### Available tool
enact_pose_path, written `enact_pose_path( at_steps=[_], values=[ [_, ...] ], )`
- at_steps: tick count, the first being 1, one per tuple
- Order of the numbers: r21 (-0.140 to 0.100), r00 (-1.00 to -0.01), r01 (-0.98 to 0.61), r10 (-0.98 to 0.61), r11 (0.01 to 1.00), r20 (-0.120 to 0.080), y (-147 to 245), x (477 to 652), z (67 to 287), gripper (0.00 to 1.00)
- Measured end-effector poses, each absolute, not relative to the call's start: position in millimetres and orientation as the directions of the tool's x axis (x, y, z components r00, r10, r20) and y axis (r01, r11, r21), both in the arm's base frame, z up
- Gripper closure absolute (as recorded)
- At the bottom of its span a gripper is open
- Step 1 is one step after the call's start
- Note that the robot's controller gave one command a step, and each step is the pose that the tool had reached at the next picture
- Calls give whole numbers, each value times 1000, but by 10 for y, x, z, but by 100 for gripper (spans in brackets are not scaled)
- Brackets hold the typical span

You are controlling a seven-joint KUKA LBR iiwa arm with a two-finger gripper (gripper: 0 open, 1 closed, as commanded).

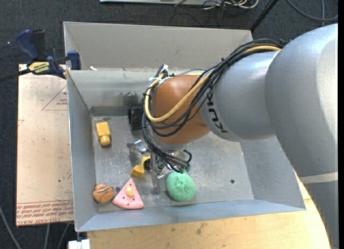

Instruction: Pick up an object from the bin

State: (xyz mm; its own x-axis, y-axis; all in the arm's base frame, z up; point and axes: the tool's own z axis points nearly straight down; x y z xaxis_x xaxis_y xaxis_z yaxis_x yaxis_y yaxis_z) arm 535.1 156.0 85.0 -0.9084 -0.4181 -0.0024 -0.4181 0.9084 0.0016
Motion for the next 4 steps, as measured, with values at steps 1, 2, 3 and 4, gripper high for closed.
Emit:
enact_pose_path(
  at_steps=[1,2,3,4],
  values=[
    [-1,-834,-551,-551,834,-5,2089,4927,748,100],
    [-2,-814,-581,-581,814,-6,2189,4857,730,100],
    [-5,-814,-581,-581,814,-6,2208,4840,776,100],
    [0,-819,-574,-574,819,3,2189,4823,968,100]
  ],
)
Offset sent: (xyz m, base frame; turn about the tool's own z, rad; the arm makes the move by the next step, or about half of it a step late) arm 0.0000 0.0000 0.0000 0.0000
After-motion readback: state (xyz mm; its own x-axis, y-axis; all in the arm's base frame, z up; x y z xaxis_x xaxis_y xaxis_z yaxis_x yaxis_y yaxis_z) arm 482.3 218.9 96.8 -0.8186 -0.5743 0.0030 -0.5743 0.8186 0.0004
